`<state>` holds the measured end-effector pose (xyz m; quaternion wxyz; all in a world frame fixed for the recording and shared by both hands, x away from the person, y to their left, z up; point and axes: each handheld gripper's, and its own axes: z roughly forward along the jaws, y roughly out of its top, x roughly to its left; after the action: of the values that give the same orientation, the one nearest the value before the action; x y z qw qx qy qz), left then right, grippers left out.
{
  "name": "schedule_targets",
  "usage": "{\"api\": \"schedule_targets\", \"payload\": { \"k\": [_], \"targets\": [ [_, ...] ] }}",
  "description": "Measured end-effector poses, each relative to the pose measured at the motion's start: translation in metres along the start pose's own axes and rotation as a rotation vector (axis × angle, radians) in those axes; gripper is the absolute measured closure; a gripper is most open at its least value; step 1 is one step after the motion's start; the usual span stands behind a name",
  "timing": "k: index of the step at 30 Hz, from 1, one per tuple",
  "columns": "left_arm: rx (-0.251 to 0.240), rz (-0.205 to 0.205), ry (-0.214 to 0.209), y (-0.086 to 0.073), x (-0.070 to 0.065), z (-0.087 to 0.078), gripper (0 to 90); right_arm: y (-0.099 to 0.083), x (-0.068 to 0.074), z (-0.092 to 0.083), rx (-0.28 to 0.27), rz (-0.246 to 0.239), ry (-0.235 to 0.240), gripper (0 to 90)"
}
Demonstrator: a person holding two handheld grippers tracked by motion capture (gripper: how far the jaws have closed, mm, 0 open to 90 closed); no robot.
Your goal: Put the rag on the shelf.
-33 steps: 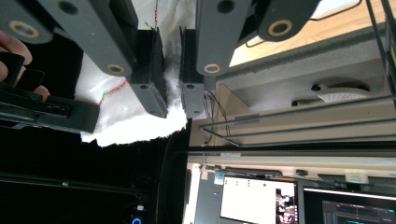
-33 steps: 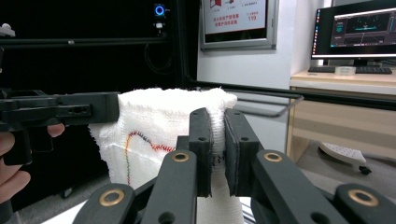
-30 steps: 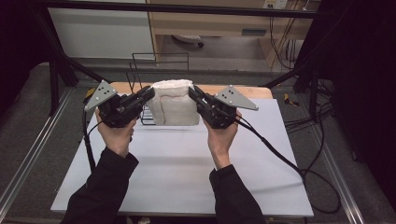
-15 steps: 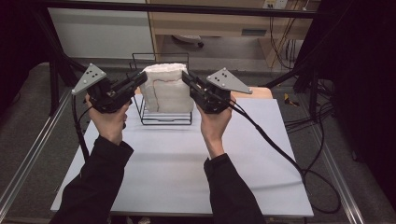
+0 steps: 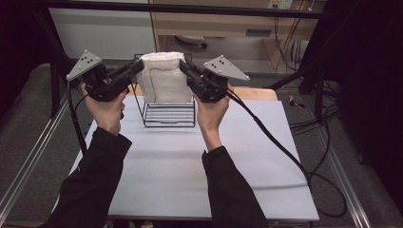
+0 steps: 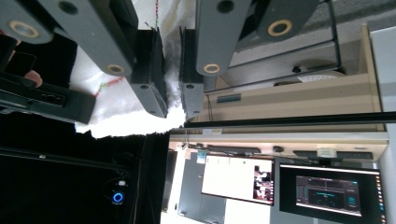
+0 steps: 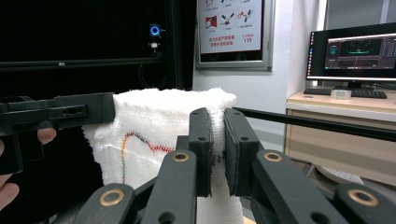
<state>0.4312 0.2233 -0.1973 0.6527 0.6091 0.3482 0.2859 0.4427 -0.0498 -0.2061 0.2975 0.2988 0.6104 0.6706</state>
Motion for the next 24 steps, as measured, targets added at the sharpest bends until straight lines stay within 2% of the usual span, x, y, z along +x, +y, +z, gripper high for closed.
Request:
{"api": "schedule_targets", "payload": {
  "k": [7, 19, 24],
  "targets": [
    [-0.006, -0.009, 0.006, 0.01, 0.008, 0.005, 80.9, 0.006, -0.002, 0.012, -0.004, 0.009, -0.003, 82.9],
    [-0.006, -0.007, 0.031, 0.024, 0.026, 0.024, 80.9, 0.018, -0.013, 0.039, 0.002, 0.005, -0.018, 83.0],
    [-0.001, -0.024, 0.039, 0.028, 0.035, 0.033, 80.9, 0.019, -0.017, 0.052, 0.016, 0.005, -0.029, 83.0]
  ]
}}
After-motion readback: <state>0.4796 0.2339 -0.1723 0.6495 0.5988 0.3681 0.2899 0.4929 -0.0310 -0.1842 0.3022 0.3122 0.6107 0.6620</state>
